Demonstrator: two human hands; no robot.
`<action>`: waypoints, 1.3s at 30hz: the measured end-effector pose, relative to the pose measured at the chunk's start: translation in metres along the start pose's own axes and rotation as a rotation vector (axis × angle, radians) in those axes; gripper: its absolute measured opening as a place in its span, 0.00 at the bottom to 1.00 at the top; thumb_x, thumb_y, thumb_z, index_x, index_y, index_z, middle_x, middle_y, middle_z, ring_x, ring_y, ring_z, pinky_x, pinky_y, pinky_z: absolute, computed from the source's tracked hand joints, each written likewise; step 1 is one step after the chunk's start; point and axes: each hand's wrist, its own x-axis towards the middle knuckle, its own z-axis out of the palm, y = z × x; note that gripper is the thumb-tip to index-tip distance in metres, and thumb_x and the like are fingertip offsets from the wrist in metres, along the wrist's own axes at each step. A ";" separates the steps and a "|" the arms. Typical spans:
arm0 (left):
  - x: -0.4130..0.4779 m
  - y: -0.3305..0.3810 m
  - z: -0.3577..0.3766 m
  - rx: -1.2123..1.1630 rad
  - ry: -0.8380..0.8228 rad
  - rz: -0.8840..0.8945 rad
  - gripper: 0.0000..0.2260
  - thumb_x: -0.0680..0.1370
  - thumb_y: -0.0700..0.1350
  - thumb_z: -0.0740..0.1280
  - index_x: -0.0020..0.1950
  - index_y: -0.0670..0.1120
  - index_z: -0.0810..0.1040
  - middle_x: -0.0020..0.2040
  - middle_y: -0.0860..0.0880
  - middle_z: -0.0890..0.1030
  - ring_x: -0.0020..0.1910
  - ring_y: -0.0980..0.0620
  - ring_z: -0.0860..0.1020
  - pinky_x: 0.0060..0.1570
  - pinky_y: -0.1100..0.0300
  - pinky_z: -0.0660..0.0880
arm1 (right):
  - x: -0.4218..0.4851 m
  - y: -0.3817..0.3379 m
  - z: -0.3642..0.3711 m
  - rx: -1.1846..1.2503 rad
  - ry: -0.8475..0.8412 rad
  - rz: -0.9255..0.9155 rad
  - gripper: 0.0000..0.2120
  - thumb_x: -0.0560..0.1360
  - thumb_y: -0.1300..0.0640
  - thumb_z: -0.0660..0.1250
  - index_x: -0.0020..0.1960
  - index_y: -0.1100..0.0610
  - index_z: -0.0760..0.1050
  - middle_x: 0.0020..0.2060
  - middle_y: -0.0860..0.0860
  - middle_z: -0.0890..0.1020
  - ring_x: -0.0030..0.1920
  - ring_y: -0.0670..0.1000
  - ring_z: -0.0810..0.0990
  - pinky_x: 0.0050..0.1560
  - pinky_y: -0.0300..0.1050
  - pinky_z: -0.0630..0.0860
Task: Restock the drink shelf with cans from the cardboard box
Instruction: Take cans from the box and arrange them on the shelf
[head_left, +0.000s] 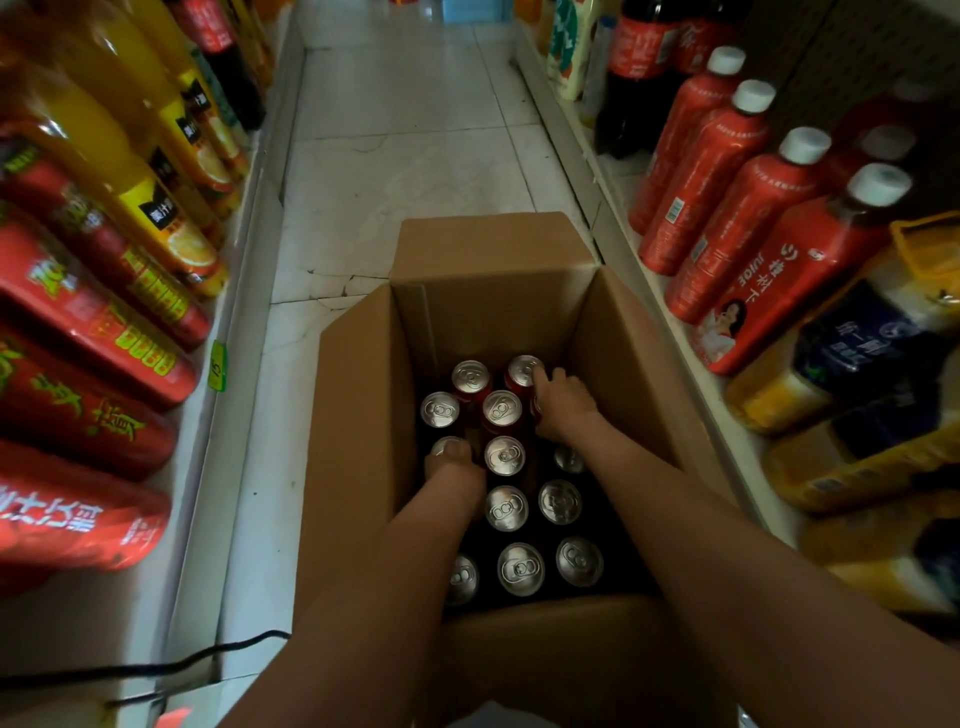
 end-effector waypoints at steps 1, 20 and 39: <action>-0.001 0.000 0.002 0.056 0.013 -0.002 0.27 0.78 0.50 0.64 0.75 0.51 0.60 0.77 0.43 0.49 0.76 0.43 0.46 0.69 0.45 0.59 | 0.001 0.001 0.003 -0.049 0.009 -0.010 0.37 0.73 0.55 0.69 0.74 0.58 0.51 0.66 0.61 0.67 0.67 0.61 0.68 0.69 0.53 0.61; -0.014 -0.008 -0.022 0.214 0.092 0.095 0.24 0.73 0.49 0.70 0.68 0.45 0.72 0.68 0.45 0.70 0.66 0.45 0.70 0.63 0.52 0.68 | -0.037 -0.008 -0.016 0.106 0.055 -0.169 0.39 0.72 0.53 0.68 0.74 0.58 0.48 0.69 0.60 0.64 0.68 0.61 0.64 0.67 0.54 0.63; -0.062 -0.037 -0.078 -0.143 -0.240 0.226 0.22 0.72 0.53 0.72 0.62 0.46 0.76 0.49 0.50 0.79 0.53 0.49 0.76 0.58 0.55 0.72 | -0.094 -0.023 0.020 -0.294 -0.357 -0.566 0.45 0.69 0.45 0.72 0.77 0.55 0.50 0.73 0.54 0.56 0.72 0.57 0.57 0.70 0.55 0.61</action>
